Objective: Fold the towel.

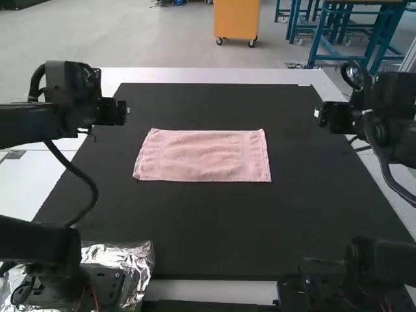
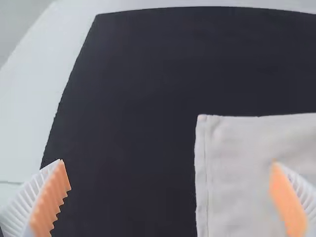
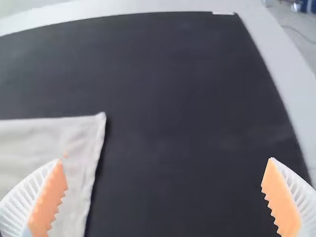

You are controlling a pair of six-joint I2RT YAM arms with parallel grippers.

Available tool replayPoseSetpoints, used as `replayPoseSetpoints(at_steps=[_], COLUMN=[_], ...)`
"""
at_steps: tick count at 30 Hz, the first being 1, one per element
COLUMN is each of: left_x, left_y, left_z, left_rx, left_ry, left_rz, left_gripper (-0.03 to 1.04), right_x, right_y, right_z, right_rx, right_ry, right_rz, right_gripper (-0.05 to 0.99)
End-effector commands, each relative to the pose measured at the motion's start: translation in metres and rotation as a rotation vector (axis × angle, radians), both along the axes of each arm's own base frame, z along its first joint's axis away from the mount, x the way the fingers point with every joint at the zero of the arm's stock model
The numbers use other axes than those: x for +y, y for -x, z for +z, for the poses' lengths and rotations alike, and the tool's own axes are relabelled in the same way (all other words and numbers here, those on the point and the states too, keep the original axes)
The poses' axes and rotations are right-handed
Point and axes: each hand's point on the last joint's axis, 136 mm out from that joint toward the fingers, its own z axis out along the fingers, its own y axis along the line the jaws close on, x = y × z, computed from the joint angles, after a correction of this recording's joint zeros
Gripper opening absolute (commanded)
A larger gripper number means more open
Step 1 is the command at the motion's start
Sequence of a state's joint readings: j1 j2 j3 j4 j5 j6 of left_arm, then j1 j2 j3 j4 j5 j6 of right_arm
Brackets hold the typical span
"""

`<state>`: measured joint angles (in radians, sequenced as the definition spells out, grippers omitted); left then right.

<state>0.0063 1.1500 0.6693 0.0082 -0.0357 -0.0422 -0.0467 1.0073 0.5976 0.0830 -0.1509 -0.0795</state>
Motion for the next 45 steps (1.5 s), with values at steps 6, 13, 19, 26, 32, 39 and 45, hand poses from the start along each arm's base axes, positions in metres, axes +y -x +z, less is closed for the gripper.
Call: replayPoseSetpoints(at_steps=[6, 13, 19, 26, 32, 39, 45], left_x=[-0.014, -0.016, -0.013, -0.016, -0.016, -0.014, -0.013], left_y=[-0.019, -0.038, -0.054, -0.081, -0.104, -0.122, -0.133], left_z=[-0.06, -0.071, -0.097, -0.11, -0.122, -0.136, -0.151], left_rx=[0.156, 0.121, 0.196, 0.214, 0.233, 0.235, 0.246], left_ry=[0.063, 0.024, 0.023, 0.017, 0.018, -0.004, -0.017], left_rz=[-0.066, -0.086, -0.082, -0.094, -0.092, -0.093, -0.095], left_gripper=[0.95, 0.95, 0.95, 0.95, 0.95, 0.95, 0.95], right_x=[0.066, 0.104, 0.118, 0.118, 0.119, 0.123, 0.127], right_y=[-0.019, -0.038, -0.065, -0.091, -0.108, -0.128, -0.144], right_z=[-0.056, -0.099, -0.109, -0.115, -0.137, -0.161, -0.177], right_rx=[0.18, 0.286, 0.258, 0.219, 0.245, 0.271, 0.289], right_ry=[-0.035, -0.055, -0.014, 0.031, 0.063, 0.089, 0.095], right_rz=[0.164, 0.231, 0.241, 0.228, 0.237, 0.235, 0.232], right_gripper=[0.91, 0.9, 0.91, 0.91, 0.91, 0.91, 0.91])
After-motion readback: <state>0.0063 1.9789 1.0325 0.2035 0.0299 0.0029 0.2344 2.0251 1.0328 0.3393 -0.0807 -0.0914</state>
